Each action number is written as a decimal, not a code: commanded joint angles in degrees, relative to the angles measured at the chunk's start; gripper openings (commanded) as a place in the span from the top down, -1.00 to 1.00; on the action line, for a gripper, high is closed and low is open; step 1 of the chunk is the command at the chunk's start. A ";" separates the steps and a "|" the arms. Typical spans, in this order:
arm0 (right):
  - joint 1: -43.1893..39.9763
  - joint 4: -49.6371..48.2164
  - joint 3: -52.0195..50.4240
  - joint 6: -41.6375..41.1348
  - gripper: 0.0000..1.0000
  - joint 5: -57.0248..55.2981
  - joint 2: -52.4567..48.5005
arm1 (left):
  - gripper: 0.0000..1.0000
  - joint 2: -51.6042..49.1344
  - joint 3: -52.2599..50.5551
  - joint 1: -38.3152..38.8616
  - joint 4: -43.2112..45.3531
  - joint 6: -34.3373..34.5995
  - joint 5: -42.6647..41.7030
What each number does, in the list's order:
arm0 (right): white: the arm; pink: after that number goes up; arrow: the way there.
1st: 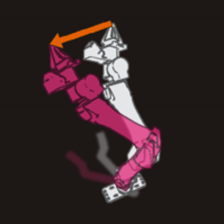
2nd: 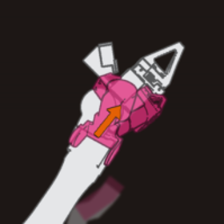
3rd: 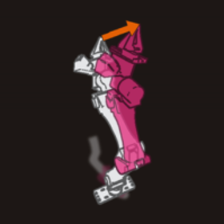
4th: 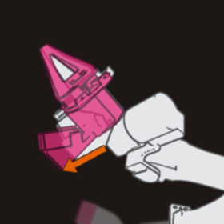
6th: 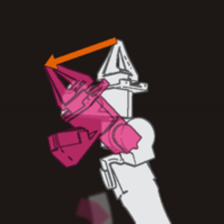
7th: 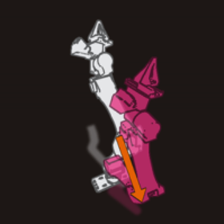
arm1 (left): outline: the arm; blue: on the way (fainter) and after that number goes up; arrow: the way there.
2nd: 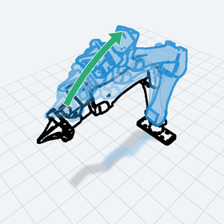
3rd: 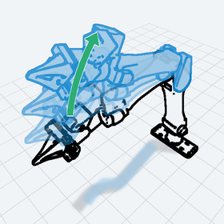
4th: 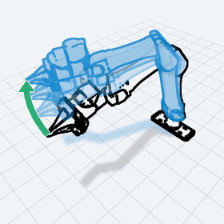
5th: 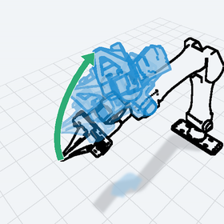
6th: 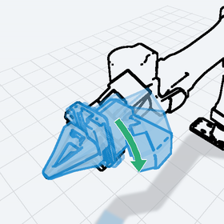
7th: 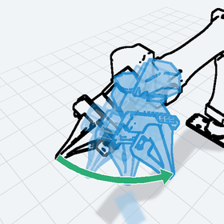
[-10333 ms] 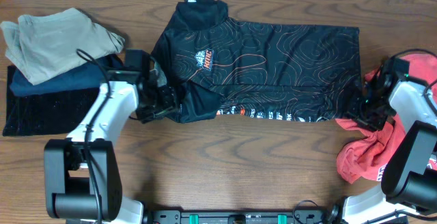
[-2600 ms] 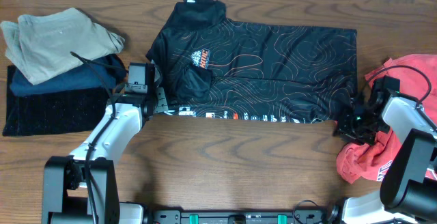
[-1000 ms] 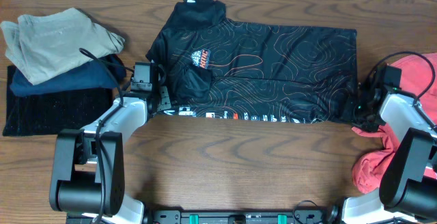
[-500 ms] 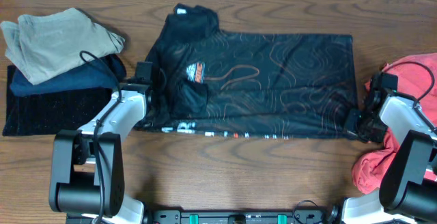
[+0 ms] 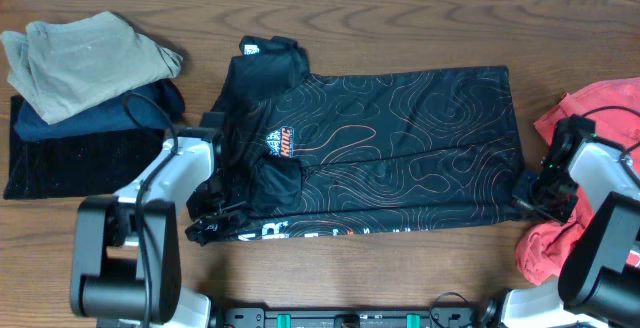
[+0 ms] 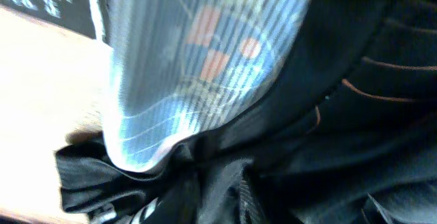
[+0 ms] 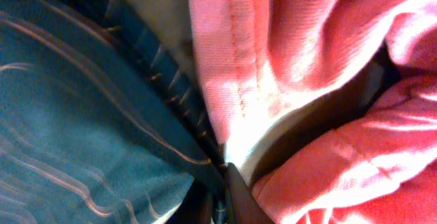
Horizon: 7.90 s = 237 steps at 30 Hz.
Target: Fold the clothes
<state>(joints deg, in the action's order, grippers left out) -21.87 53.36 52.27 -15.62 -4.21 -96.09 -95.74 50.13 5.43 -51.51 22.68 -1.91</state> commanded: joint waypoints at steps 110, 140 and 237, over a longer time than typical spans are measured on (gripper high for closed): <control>9.99 -11.34 26.32 8.81 -0.53 11.82 -13.16 | 0.88 -24.68 36.87 2.10 12.61 -7.74 -3.91; 14.93 -30.18 42.45 8.35 -0.18 1.09 -37.70 | 0.88 -24.74 36.81 2.10 12.46 -7.78 -3.85; 7.26 24.15 29.64 18.27 0.34 6.60 -18.38 | -0.02 -6.82 25.73 0.72 -15.74 -8.87 -15.41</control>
<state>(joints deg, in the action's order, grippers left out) -14.55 77.95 83.11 2.13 1.83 -114.19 -102.45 76.07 5.54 -69.95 13.69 -13.63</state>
